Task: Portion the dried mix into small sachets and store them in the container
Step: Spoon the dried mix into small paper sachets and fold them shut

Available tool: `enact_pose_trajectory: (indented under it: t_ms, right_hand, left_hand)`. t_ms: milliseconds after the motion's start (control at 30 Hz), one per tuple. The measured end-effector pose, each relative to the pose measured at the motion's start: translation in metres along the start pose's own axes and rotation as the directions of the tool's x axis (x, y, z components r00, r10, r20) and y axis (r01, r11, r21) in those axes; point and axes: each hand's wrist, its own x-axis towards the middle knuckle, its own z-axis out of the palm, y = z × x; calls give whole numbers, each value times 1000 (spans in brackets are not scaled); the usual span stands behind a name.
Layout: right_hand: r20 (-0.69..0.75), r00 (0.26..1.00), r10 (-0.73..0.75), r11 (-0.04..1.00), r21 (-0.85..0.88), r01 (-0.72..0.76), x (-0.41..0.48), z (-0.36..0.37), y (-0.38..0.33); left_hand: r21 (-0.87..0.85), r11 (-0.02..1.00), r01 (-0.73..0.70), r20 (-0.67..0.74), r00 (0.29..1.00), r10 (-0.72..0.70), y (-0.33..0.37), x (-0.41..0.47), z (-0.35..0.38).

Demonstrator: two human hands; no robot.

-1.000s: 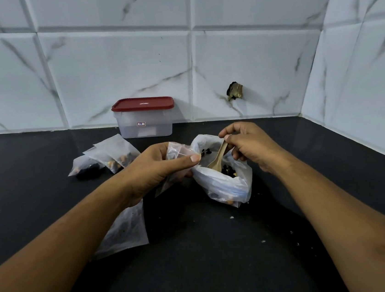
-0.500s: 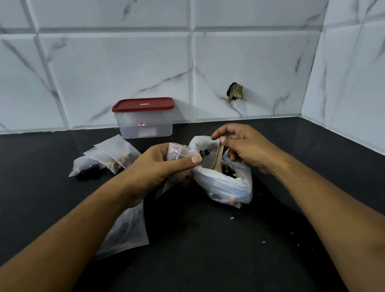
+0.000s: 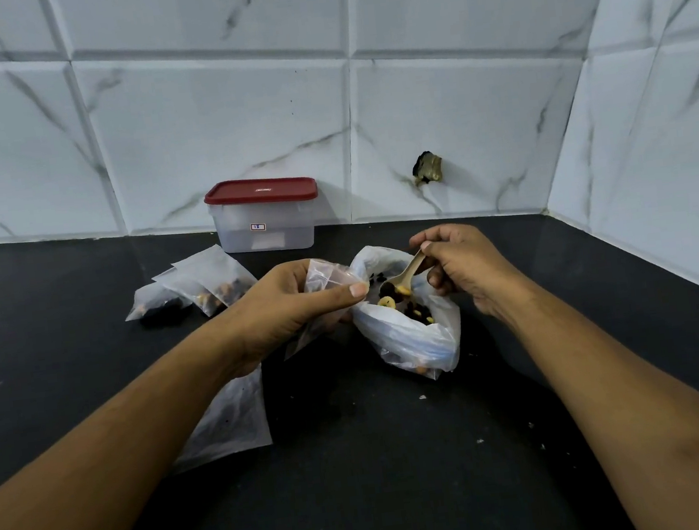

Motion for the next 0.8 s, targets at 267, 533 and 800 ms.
enact_pose_trajectory:
  t_ms: [267, 533, 800]
  right_hand:
    - [-59, 998, 10, 998, 63, -6, 0, -2, -1]
    - [-120, 992, -31, 990, 137, 47, -4, -6, -9]
    - [-105, 991, -82, 977, 190, 101, -16, 1, -25]
  left_hand:
    - [-15, 1000, -10, -11, 1000, 9, 1, -2, 2]
    - [23, 998, -60, -27, 998, 61, -2, 0, 8]
    - [60, 994, -90, -98, 991, 96, -6, 3, 9]
